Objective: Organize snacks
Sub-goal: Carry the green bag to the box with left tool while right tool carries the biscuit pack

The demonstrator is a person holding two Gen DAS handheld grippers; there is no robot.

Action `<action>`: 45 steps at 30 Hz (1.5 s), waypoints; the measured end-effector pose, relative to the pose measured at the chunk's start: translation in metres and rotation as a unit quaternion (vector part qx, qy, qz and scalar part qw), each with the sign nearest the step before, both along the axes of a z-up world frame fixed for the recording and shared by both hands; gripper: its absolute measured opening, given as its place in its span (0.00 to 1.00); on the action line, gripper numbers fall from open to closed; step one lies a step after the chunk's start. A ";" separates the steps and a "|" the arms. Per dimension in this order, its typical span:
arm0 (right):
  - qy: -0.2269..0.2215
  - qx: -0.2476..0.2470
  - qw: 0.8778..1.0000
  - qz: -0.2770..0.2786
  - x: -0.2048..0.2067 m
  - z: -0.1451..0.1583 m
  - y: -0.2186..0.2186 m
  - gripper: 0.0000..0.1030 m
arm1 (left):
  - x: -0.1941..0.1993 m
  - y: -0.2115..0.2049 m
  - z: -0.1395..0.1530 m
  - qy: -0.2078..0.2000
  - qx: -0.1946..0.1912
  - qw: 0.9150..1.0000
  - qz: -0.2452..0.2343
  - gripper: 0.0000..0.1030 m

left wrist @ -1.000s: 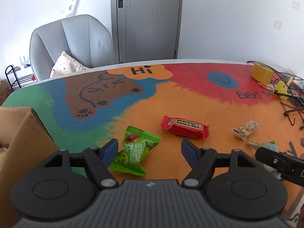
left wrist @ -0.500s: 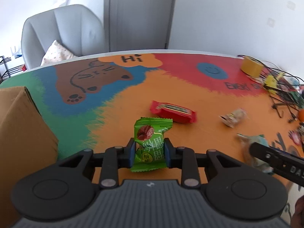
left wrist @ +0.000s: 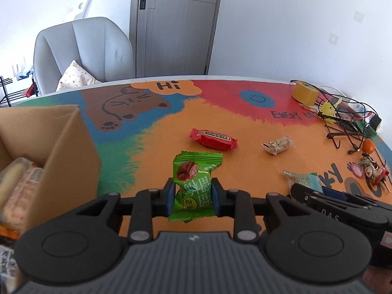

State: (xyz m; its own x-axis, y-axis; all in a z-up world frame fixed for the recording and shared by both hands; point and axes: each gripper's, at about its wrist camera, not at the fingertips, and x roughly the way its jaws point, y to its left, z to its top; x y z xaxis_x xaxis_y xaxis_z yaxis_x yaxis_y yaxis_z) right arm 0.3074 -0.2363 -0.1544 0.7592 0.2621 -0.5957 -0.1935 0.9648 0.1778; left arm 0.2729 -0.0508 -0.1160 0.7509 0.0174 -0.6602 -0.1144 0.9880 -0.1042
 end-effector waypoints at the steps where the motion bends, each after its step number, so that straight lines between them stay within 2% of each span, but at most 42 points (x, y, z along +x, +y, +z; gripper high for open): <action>1: 0.003 0.001 1.000 0.002 -0.002 0.001 0.000 0.47 | -0.004 0.001 0.002 -0.003 0.000 1.000 0.000 0.28; 4: 0.004 0.016 1.000 0.008 -0.013 0.007 0.000 0.47 | -0.014 0.003 0.008 -0.011 -0.002 1.000 -0.001 0.28; 25: -0.063 0.063 0.995 0.046 -0.091 0.065 0.020 0.47 | -0.096 0.022 0.055 -0.079 -0.006 0.997 0.004 0.28; 36: -0.082 0.079 0.991 0.070 -0.108 0.083 0.046 0.47 | -0.126 0.059 0.072 -0.099 -0.006 0.995 0.028 0.28; 45: -0.092 0.088 0.985 0.114 -0.111 0.094 0.083 0.47 | -0.139 0.098 0.080 -0.107 -0.007 0.992 0.067 0.28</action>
State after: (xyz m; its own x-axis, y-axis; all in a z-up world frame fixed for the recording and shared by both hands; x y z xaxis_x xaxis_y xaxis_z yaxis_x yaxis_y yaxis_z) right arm 0.1964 -0.1537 -0.0599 0.7591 0.5262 -0.3833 -0.4469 0.8494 0.2808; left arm 0.1344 0.0473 -0.0361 0.8649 0.1190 -0.4876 -0.2193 0.9635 -0.1538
